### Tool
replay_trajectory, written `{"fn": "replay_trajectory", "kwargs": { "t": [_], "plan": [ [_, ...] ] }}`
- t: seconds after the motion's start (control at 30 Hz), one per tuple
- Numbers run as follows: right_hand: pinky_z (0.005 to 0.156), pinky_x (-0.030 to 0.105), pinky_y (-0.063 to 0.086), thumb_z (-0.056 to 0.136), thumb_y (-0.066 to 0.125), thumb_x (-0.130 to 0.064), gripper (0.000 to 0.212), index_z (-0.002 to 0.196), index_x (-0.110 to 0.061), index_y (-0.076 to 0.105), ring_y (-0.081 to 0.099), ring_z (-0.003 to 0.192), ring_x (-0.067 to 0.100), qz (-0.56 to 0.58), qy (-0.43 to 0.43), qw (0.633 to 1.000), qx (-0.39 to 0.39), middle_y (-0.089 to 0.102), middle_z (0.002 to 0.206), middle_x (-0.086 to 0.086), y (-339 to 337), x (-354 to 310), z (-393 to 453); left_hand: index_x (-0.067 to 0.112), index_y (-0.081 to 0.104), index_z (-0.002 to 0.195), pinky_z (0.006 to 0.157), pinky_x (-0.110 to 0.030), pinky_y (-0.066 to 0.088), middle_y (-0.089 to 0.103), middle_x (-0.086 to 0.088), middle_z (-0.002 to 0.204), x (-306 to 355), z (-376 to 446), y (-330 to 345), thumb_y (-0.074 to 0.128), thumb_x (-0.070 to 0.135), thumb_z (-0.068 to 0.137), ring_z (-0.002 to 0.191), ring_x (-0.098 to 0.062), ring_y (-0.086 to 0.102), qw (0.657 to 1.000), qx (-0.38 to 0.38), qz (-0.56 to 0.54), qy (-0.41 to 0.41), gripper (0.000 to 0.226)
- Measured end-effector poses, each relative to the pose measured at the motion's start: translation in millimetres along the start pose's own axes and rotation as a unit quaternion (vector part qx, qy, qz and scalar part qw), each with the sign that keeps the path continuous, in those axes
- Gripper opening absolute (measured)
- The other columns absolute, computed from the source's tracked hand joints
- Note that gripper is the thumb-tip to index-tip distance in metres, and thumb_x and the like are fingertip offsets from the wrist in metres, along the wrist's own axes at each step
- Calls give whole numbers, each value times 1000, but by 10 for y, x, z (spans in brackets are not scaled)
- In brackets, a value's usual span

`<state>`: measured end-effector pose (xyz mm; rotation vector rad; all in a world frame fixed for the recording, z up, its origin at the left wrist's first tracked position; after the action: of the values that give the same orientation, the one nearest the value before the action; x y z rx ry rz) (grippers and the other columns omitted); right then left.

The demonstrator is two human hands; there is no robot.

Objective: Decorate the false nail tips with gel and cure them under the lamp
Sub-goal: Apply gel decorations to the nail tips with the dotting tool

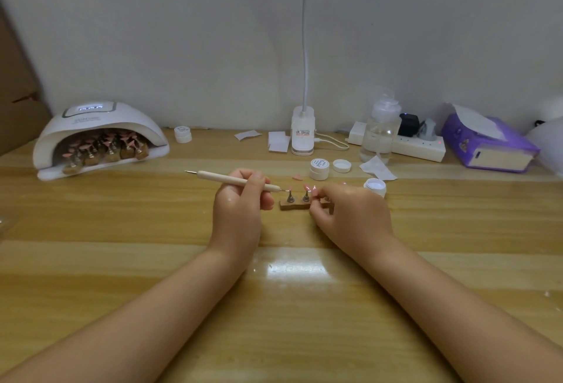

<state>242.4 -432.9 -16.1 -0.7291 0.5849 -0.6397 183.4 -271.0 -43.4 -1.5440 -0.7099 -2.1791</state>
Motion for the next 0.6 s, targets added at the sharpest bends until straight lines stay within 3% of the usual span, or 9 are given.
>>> {"fn": "replay_trajectory", "kwargs": {
  "t": [0.13,0.3,0.5,0.6],
  "plan": [
    [51,20,33,74,70,-15,1,74,-15,71,52,51,12,111,14,993,36,57,53,-7,-137,-22,-34,17,55,77,59,-12,45,59,10,55,222,-51,40,51,28,93,56,1,55,992,-15,68,102,19],
    [59,25,48,75,71,-10,4,74,-13,69,55,54,11,223,20,975,14,59,59,-14,-79,-54,-39,21,55,76,59,-11,43,61,12,58,317,-116,106,48,32,89,58,1,56,983,-33,103,148,19],
    [62,18,44,79,71,-11,5,78,-16,72,55,53,3,258,16,966,-9,58,60,-21,14,-25,-40,24,59,78,58,-13,45,63,14,62,368,-184,191,48,32,92,59,-1,59,972,-65,141,179,20],
    [64,18,45,80,71,-12,6,79,-17,73,54,52,1,266,10,964,-10,62,62,-16,17,-24,-45,23,59,77,57,-14,45,63,14,63,386,-200,215,48,32,92,61,-3,60,965,-70,164,192,20]
  ]
}}
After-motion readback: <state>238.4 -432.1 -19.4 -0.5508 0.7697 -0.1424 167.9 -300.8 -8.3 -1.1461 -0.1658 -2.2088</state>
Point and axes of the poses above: each hand's wrist, its own z-axis towards the middle knuckle, its own y-axis out of the palm, x = y × z, the point moved 10 cm from there along z, towards the middle knuckle
